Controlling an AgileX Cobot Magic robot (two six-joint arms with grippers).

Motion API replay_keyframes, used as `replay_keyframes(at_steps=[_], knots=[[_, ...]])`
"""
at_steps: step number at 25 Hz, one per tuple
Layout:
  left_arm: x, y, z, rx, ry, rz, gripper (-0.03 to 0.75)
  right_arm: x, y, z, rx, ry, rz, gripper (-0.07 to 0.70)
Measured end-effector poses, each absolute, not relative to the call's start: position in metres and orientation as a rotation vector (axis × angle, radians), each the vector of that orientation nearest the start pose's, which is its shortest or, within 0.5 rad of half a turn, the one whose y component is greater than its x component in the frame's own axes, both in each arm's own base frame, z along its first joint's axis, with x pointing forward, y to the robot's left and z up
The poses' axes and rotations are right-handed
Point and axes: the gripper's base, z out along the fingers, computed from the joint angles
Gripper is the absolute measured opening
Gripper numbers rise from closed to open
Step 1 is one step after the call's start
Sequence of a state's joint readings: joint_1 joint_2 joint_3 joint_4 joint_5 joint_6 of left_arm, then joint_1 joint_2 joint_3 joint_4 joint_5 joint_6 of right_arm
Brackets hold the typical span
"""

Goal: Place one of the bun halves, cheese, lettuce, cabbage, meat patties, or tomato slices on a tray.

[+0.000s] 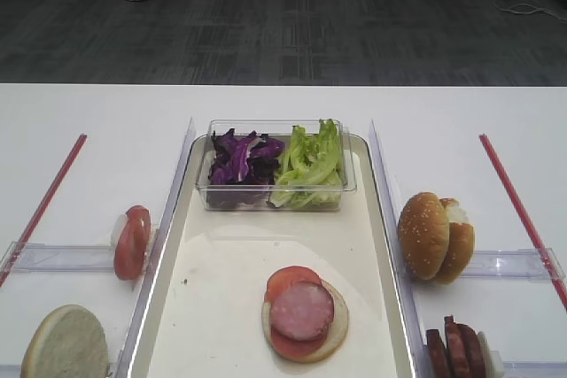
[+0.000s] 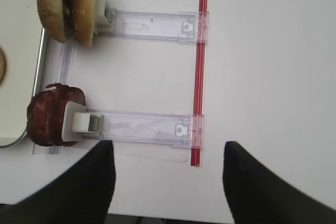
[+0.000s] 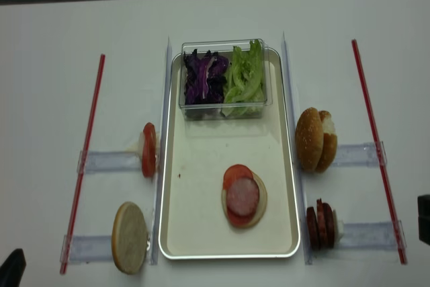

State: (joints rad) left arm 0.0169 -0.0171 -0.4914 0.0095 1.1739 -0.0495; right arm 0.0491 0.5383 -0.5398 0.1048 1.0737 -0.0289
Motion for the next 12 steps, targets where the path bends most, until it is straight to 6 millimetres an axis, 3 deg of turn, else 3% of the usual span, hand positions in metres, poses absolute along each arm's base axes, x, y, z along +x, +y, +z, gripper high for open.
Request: replay_keyframes(at_steps=[12], knots=[[-0.012,0.001,0.266,-0.072,2.148,-0.007,0.399,0.056,0.011,0.269,-0.063,2.428,0.146,0.454]])
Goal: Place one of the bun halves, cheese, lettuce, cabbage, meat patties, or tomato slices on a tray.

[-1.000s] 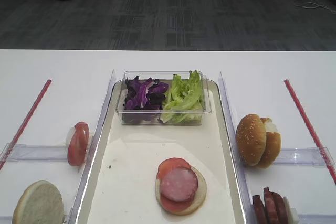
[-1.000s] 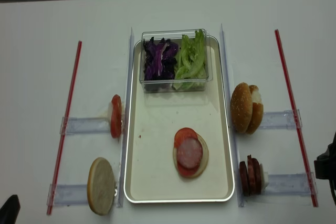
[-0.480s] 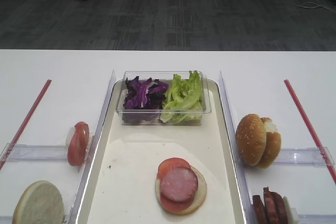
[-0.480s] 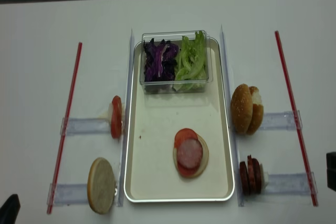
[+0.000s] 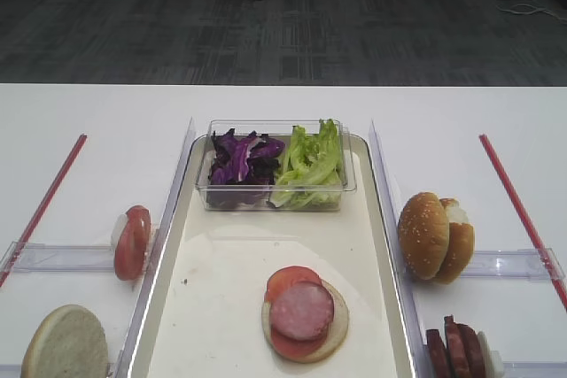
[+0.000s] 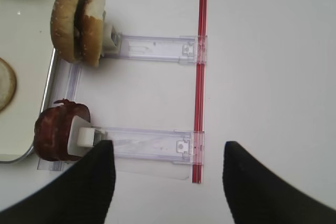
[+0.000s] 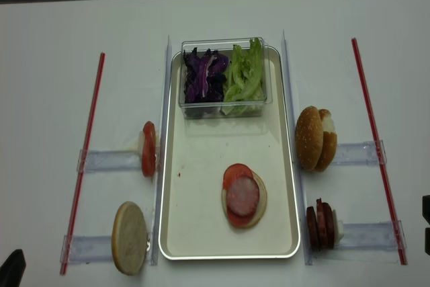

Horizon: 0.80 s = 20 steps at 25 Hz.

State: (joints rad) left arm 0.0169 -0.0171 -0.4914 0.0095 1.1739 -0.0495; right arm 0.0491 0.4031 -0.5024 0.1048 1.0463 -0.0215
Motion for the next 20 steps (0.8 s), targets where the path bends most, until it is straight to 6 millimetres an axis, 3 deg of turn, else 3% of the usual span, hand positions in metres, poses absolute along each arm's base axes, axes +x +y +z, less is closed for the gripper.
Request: replay_keyframes(at_steps=[20], knots=[[-0.012,0.001,0.266,-0.072,2.148,-0.007,0.399,0.019,0.009,0.281,-0.045,2.143,0.155,0.454]])
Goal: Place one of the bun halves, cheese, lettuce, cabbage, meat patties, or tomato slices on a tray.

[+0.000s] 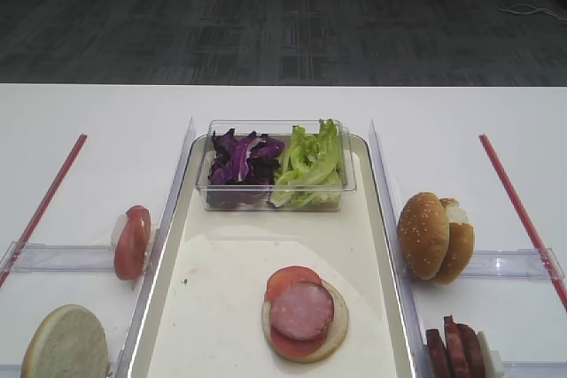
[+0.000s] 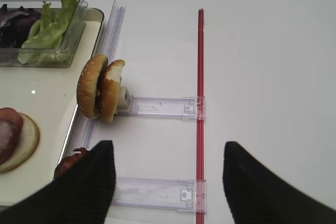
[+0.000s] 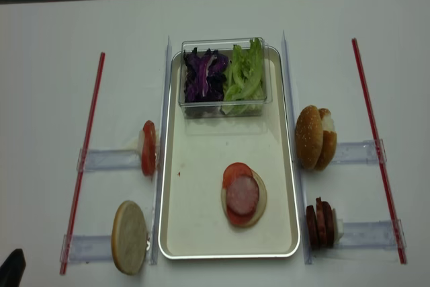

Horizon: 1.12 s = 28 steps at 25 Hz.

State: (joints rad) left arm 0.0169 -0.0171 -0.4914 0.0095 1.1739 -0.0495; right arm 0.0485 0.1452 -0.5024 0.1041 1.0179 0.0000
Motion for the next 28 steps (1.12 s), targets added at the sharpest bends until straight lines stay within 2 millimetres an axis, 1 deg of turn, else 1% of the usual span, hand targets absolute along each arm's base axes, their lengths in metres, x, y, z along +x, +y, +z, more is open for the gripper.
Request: replay_keyframes(at_steps=[17,28], knots=[[-0.012,0.001,0.266,-0.072,2.148,-0.007,0.399,-0.003,0.008,0.284,-0.048,1.959,0.153,0.454],[-0.012,0.001,0.266,-0.072,2.148,-0.007,0.399,-0.004,0.006,0.283,-0.038,1.943,0.142,0.454]])
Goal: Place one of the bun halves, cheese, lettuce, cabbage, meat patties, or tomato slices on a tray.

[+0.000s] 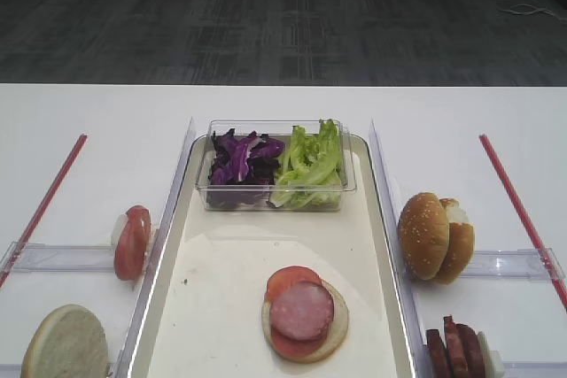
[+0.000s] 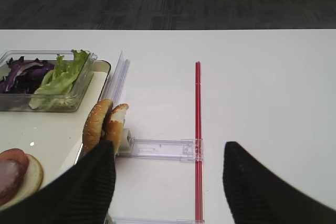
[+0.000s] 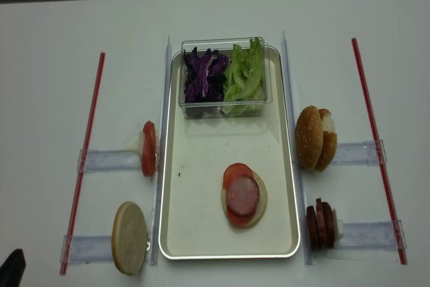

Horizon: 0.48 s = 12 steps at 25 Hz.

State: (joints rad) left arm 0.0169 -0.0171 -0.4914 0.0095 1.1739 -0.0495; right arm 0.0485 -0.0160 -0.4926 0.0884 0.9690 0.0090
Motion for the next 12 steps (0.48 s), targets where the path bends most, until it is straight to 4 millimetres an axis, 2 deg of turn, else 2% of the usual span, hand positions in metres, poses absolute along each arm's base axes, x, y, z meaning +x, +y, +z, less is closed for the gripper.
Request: replay_keyframes(at_steps=[12], knots=[[-0.0117,0.0006,0.2659,-0.072,2.148,-0.007,0.399,-0.0035,0.0058,0.2829,-0.022,1.944,0.142,0.454]])
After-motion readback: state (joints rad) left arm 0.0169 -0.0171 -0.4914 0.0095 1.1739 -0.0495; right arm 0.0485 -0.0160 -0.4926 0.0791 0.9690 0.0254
